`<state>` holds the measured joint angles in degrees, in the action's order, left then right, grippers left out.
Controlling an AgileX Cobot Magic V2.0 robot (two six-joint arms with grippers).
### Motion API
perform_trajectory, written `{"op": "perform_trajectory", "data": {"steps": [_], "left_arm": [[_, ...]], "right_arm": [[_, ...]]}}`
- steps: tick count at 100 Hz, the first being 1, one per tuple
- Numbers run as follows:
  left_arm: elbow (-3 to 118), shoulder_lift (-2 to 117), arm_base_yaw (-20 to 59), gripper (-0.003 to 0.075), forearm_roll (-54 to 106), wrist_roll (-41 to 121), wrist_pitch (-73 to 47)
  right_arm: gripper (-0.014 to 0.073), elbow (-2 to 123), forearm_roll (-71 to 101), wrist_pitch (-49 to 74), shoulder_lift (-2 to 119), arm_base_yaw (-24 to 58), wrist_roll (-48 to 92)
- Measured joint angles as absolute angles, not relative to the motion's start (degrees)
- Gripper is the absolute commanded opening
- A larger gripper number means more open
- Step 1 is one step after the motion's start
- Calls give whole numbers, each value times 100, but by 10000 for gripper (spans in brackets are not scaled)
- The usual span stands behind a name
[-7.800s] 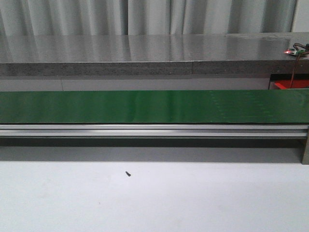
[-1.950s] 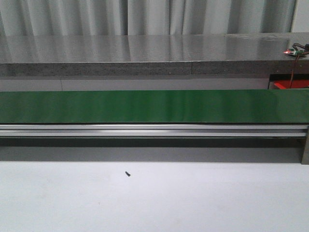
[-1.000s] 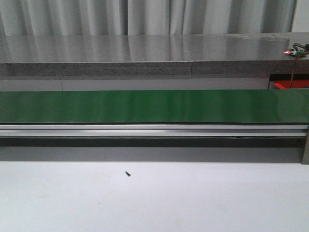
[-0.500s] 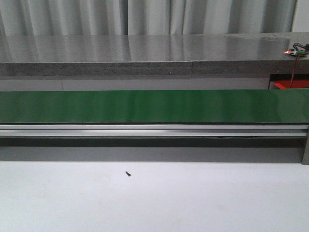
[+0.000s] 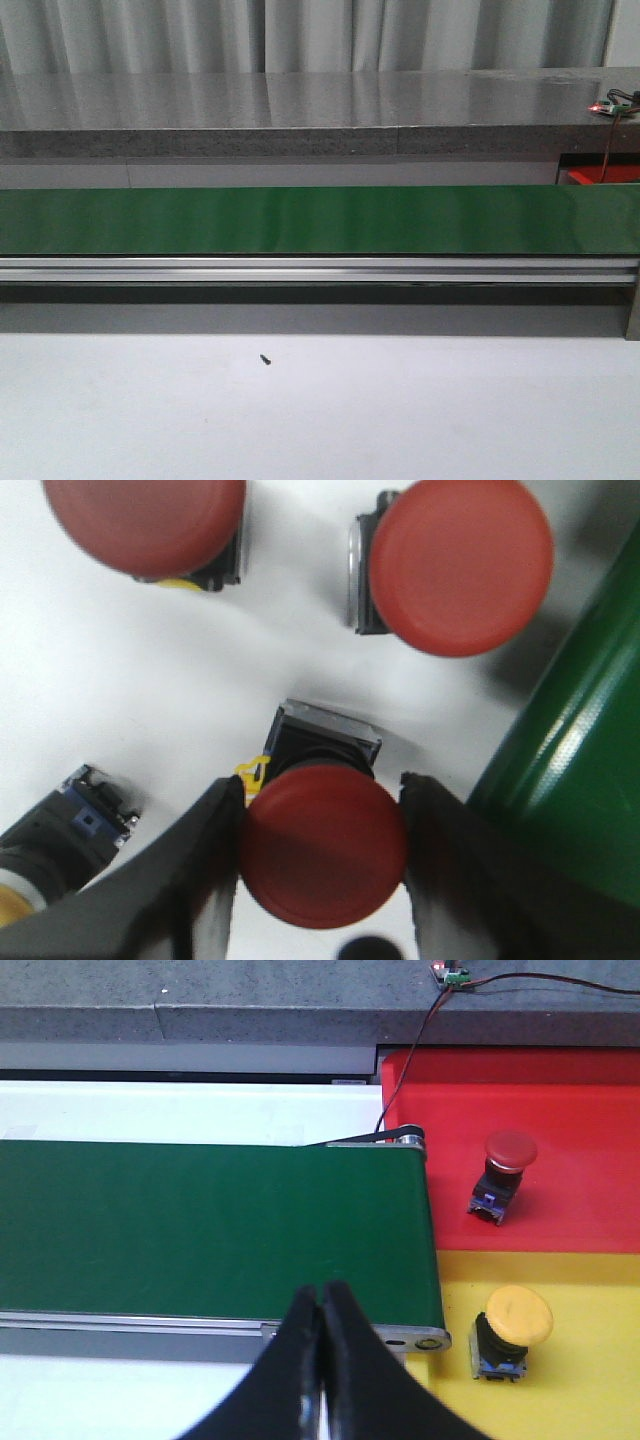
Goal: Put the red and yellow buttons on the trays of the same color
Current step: 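Grasp a red push-button from the table with the left gripper, then set the red button on the green belt and open the left gripper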
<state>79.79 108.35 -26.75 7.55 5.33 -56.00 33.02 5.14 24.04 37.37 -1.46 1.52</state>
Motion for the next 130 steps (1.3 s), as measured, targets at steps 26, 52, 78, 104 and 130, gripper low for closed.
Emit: {"op": "perform_trajectory", "data": {"steps": [26, 52, 78, 104, 130], "left_arm": [[8237, 10043, -2611, 251, 792, 533, -5780], [8938, 9863, -2001, 251, 792, 533, -6338], [9016, 9996, -1395, 251, 720, 533, -6437], [9016, 10328, -1322, 257, 685, 541, -6387], [9046, 10492, -1322, 503, 739, 640, -6341]], "right_arm": [[-66, 3302, 514, 2404, 3737, -146, 152], [-66, 3302, 514, 2404, 3737, -146, 152], [-66, 3302, 514, 2404, 3737, -146, 152], [-66, 3302, 514, 2404, 3737, -146, 152], [-66, 3302, 514, 2404, 3737, -146, 152]]}}
